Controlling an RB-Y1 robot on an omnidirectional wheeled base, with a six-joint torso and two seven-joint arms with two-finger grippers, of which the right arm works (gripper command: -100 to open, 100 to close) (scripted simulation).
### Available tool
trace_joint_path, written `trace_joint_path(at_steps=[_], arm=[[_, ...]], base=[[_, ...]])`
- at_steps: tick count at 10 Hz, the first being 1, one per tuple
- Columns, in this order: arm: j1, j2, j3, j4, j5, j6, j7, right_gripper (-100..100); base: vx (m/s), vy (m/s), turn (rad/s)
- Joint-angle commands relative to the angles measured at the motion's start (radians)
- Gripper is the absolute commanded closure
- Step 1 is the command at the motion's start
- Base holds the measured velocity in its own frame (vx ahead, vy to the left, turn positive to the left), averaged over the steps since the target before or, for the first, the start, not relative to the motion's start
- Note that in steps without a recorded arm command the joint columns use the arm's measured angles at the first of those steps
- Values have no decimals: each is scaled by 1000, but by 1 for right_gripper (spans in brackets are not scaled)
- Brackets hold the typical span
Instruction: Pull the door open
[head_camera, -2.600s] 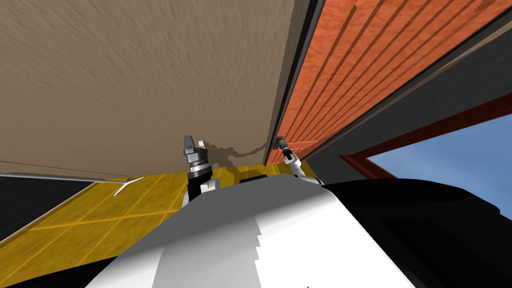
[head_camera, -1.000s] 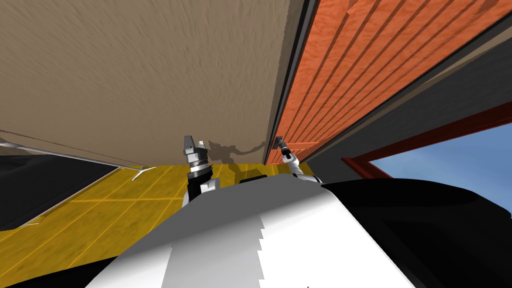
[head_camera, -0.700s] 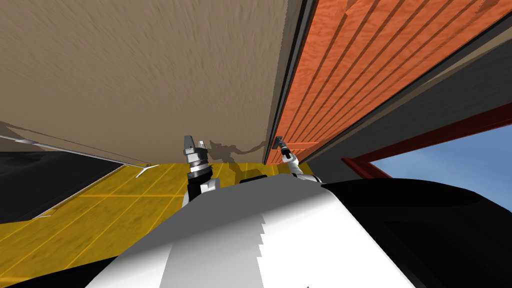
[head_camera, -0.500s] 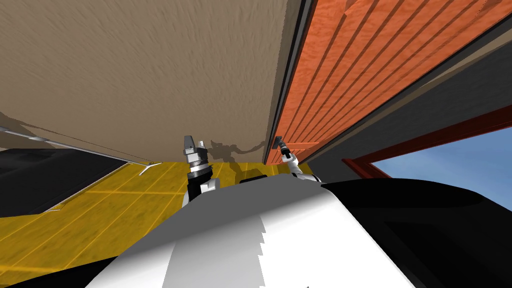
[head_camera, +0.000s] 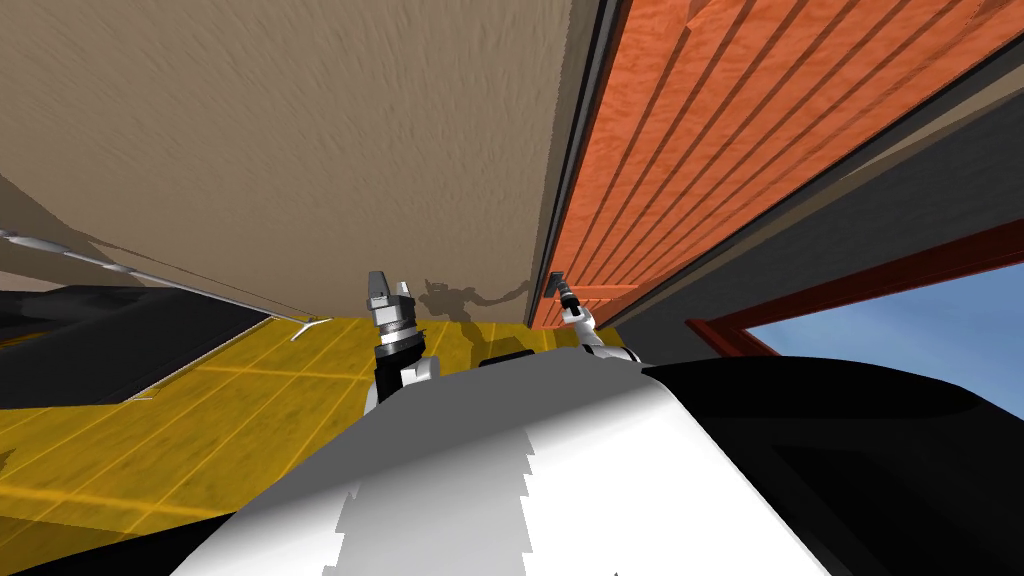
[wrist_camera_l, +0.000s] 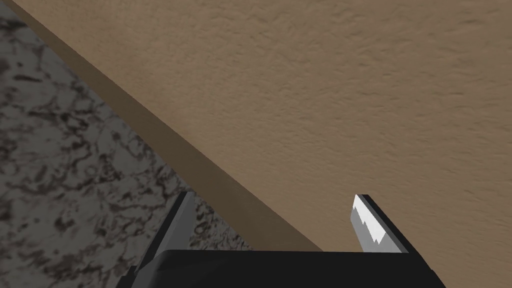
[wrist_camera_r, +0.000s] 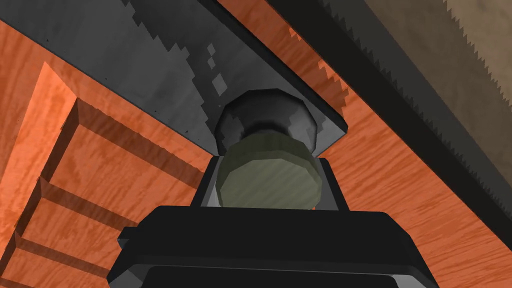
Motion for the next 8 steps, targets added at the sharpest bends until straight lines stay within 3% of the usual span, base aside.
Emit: trace_joint_path(at_steps=[1,2,4,7,8], arm=[[-7,5,10,5,-31,-1,-50,100],[-7,5,10,5,-31,-1,-59,100],[-18,7,20,18,-85,-1,-123,100],[-25,8,26,24,-113,-1,-183,100],[-31,9,31,31,-141,-1,-223,100]], base=[[-63,-40,74],[-51,-30,44],[-76,-47,85],[-56,-40,62],[-54,-37,60]])
